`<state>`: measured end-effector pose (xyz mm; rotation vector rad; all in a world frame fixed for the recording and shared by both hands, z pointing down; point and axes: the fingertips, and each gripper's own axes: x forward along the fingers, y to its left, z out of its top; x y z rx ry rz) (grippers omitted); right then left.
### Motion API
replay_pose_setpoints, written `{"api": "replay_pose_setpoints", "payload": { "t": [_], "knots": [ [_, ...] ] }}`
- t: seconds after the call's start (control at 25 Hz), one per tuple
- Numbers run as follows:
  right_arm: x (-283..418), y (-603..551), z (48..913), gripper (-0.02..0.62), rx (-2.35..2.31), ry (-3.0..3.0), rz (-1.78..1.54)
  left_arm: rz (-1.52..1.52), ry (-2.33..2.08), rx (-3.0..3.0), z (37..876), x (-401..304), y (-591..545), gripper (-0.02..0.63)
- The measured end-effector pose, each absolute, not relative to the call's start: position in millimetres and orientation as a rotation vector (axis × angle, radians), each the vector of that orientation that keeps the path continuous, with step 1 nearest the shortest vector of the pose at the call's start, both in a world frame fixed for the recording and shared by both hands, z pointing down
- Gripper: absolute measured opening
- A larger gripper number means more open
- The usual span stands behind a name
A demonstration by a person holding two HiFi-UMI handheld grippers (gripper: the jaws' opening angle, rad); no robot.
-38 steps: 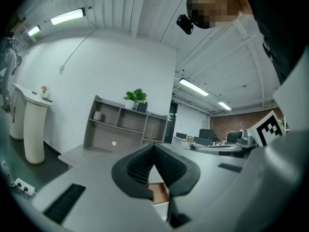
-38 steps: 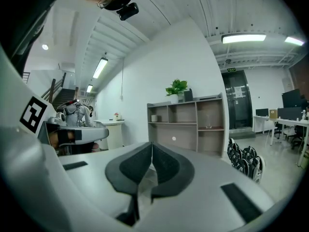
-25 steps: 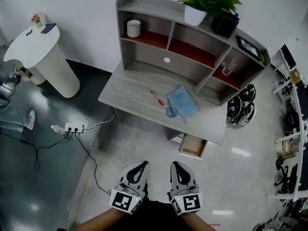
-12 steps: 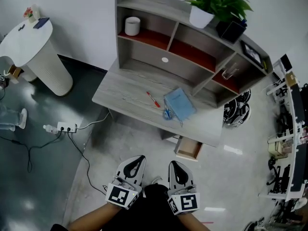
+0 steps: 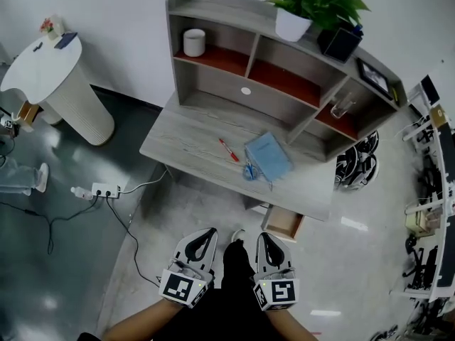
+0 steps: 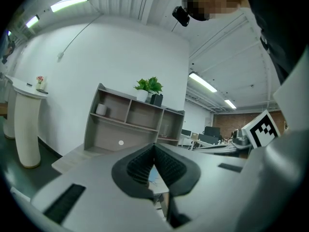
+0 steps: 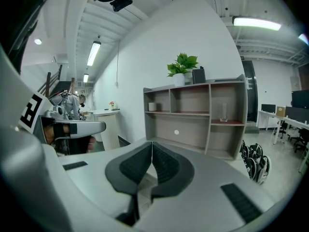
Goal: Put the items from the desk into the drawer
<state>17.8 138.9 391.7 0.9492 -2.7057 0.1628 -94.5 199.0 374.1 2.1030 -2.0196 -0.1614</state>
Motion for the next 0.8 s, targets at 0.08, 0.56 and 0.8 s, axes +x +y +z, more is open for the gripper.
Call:
{"api": "replay_pose_setpoints", "payload": {
  "t": [0.08, 0.56, 0.8],
  "knots": [
    [22.5, 121.1, 391.9, 0.018, 0.958, -2.716, 0.179, -0.148, -2.033, 2.097, 373.4, -92.7, 184.2, 0.003],
    [30.1, 15.6, 410.9, 0.018, 0.899, -2.747, 0.211, -0.036, -2.024, 2.119, 372.1, -63.2, 62.2, 0.003],
    [30.7, -30.7, 440.3, 0.02, 0.788, -2.727, 0.223, 0.011, -2.028, 2.074, 386.7, -50.5, 17.7, 0.003]
  ]
}}
